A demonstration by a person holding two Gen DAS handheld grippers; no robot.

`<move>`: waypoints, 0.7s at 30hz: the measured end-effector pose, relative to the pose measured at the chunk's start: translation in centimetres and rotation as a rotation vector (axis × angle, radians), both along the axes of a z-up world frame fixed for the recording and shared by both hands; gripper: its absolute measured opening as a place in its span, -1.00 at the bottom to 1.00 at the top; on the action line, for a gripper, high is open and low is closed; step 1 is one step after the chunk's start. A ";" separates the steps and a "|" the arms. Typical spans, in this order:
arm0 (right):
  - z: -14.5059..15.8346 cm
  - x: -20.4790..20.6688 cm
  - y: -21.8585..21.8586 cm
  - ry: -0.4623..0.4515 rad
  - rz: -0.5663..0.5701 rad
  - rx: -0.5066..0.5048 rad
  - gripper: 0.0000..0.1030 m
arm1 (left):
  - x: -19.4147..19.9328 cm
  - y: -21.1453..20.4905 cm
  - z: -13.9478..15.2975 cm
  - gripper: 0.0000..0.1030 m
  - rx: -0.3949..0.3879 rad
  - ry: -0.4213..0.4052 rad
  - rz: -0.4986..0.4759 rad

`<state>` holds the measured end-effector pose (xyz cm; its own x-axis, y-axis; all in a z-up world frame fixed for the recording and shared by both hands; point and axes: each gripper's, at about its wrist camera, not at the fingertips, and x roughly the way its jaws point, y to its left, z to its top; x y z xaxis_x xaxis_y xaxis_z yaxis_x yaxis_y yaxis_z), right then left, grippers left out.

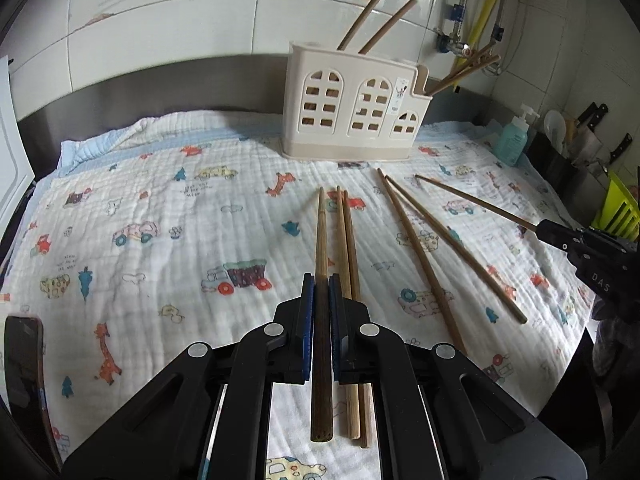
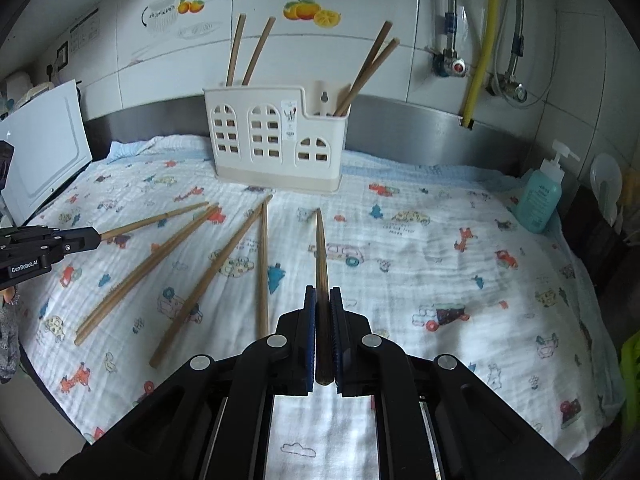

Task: Organize utensils
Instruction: 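Lift both held chopsticks upright over the cream holder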

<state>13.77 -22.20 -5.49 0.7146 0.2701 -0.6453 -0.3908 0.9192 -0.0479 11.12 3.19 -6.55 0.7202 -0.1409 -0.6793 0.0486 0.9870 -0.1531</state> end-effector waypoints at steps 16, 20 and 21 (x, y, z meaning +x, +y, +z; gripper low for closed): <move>11.6 4.1 0.4 -0.102 0.082 0.103 -0.88 | 3.1 1.4 7.3 -0.89 0.024 -0.135 -0.034; 15.1 5.5 0.6 -0.132 0.108 0.116 -0.87 | 4.3 1.9 8.7 -0.89 0.038 -0.154 -0.023; 15.9 5.9 0.6 -0.137 0.116 0.122 -0.87 | 4.6 2.0 9.1 -0.89 0.038 -0.157 -0.025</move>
